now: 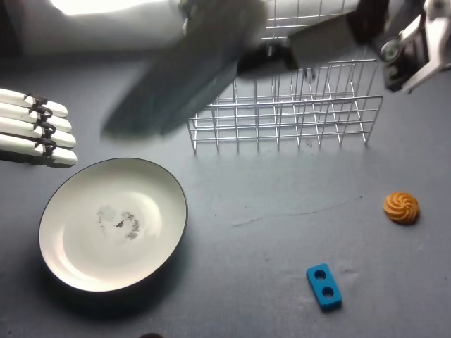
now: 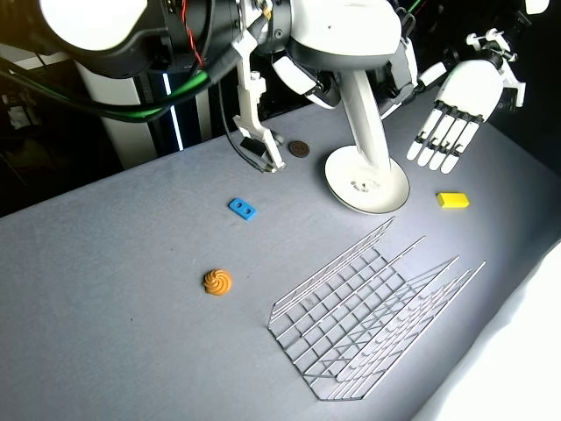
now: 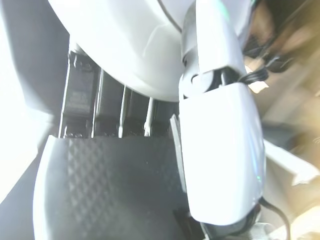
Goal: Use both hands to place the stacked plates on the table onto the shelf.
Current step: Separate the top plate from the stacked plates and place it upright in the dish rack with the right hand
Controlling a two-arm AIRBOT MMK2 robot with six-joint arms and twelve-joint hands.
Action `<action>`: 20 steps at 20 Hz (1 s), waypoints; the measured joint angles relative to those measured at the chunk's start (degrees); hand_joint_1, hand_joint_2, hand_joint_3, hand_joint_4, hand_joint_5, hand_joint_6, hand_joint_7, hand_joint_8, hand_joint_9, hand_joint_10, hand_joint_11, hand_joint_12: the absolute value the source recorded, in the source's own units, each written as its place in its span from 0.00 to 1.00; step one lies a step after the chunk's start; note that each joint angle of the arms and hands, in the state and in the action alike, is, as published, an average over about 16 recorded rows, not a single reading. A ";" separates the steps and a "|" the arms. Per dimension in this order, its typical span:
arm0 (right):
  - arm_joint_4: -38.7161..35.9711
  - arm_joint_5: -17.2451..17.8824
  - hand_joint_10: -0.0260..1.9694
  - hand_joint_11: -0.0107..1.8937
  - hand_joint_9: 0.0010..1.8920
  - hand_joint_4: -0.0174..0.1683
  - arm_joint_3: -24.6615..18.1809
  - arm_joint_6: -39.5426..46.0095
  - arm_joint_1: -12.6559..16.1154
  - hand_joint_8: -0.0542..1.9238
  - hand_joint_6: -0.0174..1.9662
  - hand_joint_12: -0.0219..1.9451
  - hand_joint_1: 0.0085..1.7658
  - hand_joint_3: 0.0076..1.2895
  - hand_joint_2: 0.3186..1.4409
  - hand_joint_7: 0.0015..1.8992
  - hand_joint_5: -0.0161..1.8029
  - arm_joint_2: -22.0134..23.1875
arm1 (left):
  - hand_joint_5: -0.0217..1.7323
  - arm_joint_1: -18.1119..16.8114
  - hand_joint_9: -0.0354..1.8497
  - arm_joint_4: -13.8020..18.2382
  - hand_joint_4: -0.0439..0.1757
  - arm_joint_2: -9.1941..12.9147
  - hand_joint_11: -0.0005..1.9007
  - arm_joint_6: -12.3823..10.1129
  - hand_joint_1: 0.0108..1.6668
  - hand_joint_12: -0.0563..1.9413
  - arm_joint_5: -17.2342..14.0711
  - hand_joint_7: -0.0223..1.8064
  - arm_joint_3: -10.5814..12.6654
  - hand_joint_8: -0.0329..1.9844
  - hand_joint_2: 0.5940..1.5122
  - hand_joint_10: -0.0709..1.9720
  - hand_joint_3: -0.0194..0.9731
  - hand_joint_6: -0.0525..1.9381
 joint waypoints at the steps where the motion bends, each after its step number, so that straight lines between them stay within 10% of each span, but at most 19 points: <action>1: -2.43 -0.49 0.46 0.44 0.57 0.08 0.54 3.97 1.05 0.44 0.40 0.69 0.73 0.00 0.59 0.58 0.54 0.25 | 0.06 0.00 0.04 0.11 0.22 -0.04 0.01 0.00 0.00 0.02 0.14 0.06 -0.22 0.02 0.57 0.04 0.03 0.04; 20: -55.88 2.16 0.45 0.41 0.57 0.05 12.59 73.29 10.76 0.47 0.40 0.76 0.73 0.00 0.59 0.57 0.55 -0.35 | 0.05 0.09 0.04 1.76 0.23 -0.50 0.01 1.26 0.00 0.02 2.47 0.05 -3.02 0.02 0.57 0.04 0.03 0.04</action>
